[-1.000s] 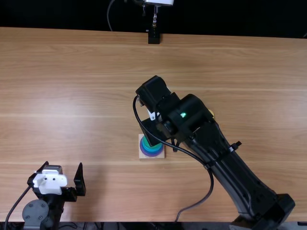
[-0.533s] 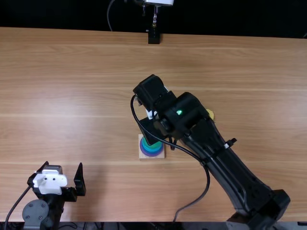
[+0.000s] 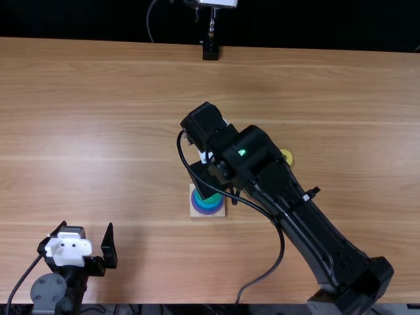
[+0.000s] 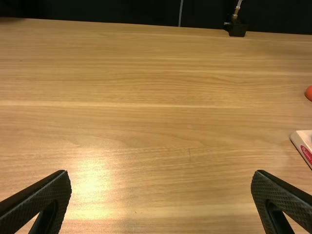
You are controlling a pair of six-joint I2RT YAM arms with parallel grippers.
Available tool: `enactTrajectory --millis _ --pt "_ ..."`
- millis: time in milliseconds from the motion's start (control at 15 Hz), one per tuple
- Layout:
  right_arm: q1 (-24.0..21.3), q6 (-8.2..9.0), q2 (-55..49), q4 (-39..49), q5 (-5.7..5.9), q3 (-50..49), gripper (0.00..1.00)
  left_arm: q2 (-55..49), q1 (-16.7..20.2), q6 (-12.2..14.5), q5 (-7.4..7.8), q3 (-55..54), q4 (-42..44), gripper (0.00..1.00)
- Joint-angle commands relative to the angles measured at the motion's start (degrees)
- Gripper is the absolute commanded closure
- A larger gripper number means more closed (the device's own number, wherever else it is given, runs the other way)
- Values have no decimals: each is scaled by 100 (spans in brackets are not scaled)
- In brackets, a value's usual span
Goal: Build the Hanoi tower: stack the rings onto the peg from bottom to top in this color order: purple, dark blue, light blue, dark green, light green, yellow, orange.
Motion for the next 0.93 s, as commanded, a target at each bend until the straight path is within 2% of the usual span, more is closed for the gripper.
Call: enactTrajectory --millis 0,67,133,267,333,800,867 --pt "63 29 195 22 8 140 100 -67 -59 9 90 -655 -461 0" --pt "63 29 195 11 18 105 92 -67 -59 9 79 -655 -461 0" --pt "63 39 195 0 18 87 68 -67 -59 9 79 -655 -461 0" --pt "72 18 195 -10 18 78 7 -67 -59 9 79 -655 -461 0" --pt "187 -24 186 -31 29 43 0 -67 -59 9 90 -655 -461 0" --pt "257 60 151 74 8 193 0 -67 -59 9 90 -655 -451 0" --pt "257 39 142 148 60 201 0 -67 -59 9 79 -655 -461 0"
